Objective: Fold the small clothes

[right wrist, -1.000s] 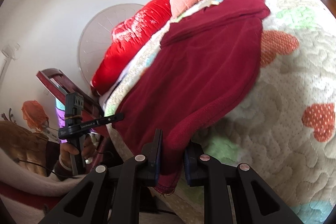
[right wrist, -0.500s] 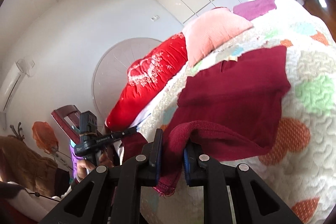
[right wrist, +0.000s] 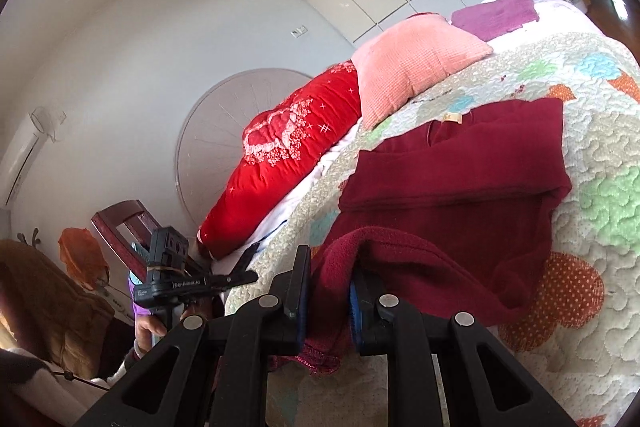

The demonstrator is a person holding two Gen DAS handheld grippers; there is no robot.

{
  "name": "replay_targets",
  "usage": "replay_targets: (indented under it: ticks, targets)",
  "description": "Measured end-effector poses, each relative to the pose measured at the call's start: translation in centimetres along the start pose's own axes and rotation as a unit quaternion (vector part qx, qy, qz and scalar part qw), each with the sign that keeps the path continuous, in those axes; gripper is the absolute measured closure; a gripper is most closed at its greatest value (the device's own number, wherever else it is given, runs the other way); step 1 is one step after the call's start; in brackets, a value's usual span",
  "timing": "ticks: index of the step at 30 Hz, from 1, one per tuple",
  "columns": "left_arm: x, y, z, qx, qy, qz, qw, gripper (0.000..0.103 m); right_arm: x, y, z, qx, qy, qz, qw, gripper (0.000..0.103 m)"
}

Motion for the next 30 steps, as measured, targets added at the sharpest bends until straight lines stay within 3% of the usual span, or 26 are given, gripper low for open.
replay_targets:
  ticks: [1,3,4,9,15,18,22,24,28,30]
  targets:
    - [0.1,0.7,0.7,-0.01,-0.004,0.006,0.9999,0.08,-0.1,0.2,0.0,0.001,0.0,0.0,1.0,0.088]
    - [0.3,2.3,2.4,-0.042,-0.009,0.018,0.9989,0.045,-0.4,0.5,-0.1,0.002,0.001,-0.001,1.0,0.088]
    - [0.3,3.0,3.2,-0.062,-0.003,0.024,0.9978,0.039,-0.6,0.5,-0.2,0.002,0.002,-0.001,1.0,0.088]
    - [1.0,5.9,4.9,-0.146,0.055,0.049,0.9866,0.038,-1.4,0.5,-1.1,0.009,0.013,-0.007,1.0,0.088]
    - [2.1,6.9,3.3,-0.187,0.146,0.046,0.9703,0.038,-1.6,0.5,-2.1,0.021,0.025,-0.011,0.999,0.088]
    - [2.5,6.7,3.2,-0.188,0.152,0.036,0.9697,0.038,-1.7,0.8,-2.4,0.025,0.027,-0.008,0.999,0.088]
    - [2.8,6.8,3.8,-0.22,0.178,0.031,0.9586,0.038,-1.7,1.7,-2.5,0.028,0.027,0.003,0.999,0.088]
    - [2.8,6.9,3.5,-0.211,0.182,0.035,0.9597,0.038,-1.8,2.1,-2.4,0.029,0.028,0.009,0.999,0.088]
    - [2.2,7.2,2.4,-0.158,0.175,0.043,0.9708,0.065,-2.2,2.8,-2.5,0.033,0.028,0.012,0.999,0.088]
    - [1.7,7.2,2.3,-0.148,0.178,0.043,0.9718,0.07,-2.4,3.3,-2.7,0.045,0.021,0.01,0.999,0.088]
Point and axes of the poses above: each gripper's, at about its wrist camera, not at the fingertips, and x roughly the way its jaws point, z to its left, y to its underside, the point moved 8 cm from there along x, roughly the way its jaws point, and after that the axes turned 13 degrees about -x, right-handed, at the moved point
